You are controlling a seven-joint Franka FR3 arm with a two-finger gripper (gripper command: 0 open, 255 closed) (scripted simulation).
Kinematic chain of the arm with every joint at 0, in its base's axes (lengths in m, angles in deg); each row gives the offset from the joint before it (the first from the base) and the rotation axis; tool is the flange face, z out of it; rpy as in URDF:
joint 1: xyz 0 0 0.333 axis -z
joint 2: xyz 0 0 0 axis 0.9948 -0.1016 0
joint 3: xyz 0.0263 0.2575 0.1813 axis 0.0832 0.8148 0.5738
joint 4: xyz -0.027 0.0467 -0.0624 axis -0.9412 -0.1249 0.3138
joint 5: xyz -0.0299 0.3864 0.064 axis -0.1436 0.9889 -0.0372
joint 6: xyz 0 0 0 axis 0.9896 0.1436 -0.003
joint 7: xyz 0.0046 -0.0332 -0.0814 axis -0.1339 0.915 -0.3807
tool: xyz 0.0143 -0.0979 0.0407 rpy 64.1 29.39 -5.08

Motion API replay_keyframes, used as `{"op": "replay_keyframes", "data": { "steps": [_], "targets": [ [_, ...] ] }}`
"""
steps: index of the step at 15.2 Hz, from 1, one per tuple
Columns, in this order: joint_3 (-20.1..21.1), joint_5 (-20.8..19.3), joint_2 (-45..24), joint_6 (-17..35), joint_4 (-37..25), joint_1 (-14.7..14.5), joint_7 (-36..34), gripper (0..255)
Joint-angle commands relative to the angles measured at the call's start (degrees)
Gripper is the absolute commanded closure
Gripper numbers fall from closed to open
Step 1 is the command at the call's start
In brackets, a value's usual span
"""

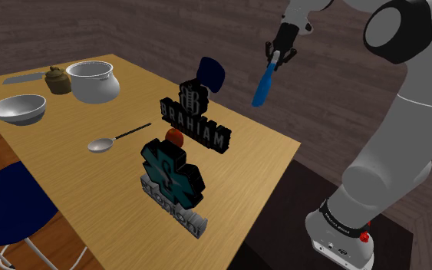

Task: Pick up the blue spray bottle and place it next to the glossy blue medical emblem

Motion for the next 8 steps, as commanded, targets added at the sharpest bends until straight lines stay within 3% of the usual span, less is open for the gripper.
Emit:
{"op": "replay_keyframes", "data": {
  "steps": [1,8],
  "targets": [
    [0.0,0.2,-0.3,-1.7,-2.0,0.2,-0.5,255],
    [-0.2,1.0,-1.7,-7.3,-9.2,0.9,-2.1,255]
  ]
}}
